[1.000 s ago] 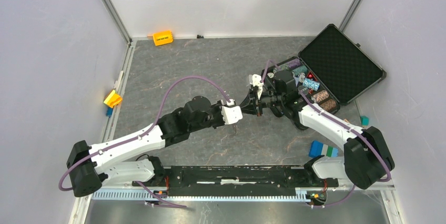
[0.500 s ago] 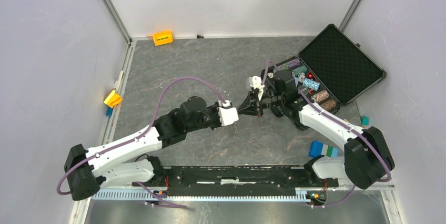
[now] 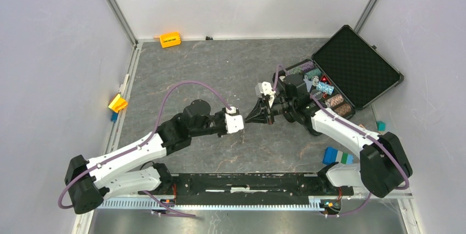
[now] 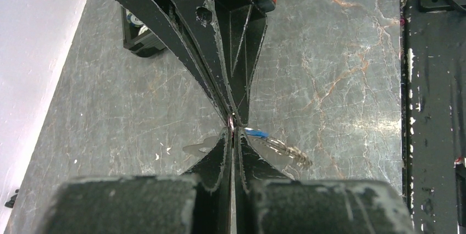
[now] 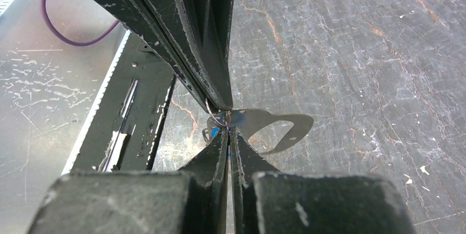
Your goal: Put the keys on the keyring
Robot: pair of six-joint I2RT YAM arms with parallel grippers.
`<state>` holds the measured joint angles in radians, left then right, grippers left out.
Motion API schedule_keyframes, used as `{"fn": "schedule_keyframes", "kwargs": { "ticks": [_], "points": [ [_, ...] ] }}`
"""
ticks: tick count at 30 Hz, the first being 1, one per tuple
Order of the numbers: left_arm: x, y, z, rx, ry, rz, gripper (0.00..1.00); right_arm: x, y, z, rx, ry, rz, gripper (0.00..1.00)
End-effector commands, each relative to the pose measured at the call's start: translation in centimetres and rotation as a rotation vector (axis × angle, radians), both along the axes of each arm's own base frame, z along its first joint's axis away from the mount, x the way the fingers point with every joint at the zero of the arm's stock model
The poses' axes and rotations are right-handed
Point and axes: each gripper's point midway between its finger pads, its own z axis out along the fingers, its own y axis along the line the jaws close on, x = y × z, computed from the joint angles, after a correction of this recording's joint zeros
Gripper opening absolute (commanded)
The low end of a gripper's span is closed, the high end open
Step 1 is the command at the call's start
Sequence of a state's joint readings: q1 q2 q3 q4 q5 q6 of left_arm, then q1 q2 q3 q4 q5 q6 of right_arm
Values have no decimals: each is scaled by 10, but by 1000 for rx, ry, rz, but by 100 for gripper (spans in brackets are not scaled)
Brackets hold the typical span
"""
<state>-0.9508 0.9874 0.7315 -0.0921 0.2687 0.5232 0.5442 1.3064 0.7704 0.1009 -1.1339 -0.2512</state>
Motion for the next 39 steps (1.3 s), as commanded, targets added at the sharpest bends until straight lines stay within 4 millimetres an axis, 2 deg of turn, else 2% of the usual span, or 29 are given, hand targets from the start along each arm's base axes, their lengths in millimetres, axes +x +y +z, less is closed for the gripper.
{"fn": "schedule_keyframes", "kwargs": {
  "ticks": [1,6,12,14,19,26,32,39],
  "points": [
    [-12,-8,27,-78,-54,-101,2,4,6,17,36,-60,12,6],
    [-13,-6,26,-80,-57,-111,2,2,6,17,35,-70,20,12],
    [-17,-2,29,-96,-49,-126,2,4,0,20,3,-145,21,30],
    [-18,-1,30,-107,-38,-128,2,2,-2,24,-4,-185,28,36],
    [-19,0,34,-133,8,-136,2,-4,-11,39,-17,-303,53,42],
    [-18,-6,49,-144,94,-171,2,-8,-16,60,6,-369,33,41],
    [-12,-9,53,-136,127,-185,2,-8,-17,62,13,-370,24,41],
    [-15,-10,53,-160,159,-208,2,-7,-17,65,27,-368,4,40]
  ]
}}
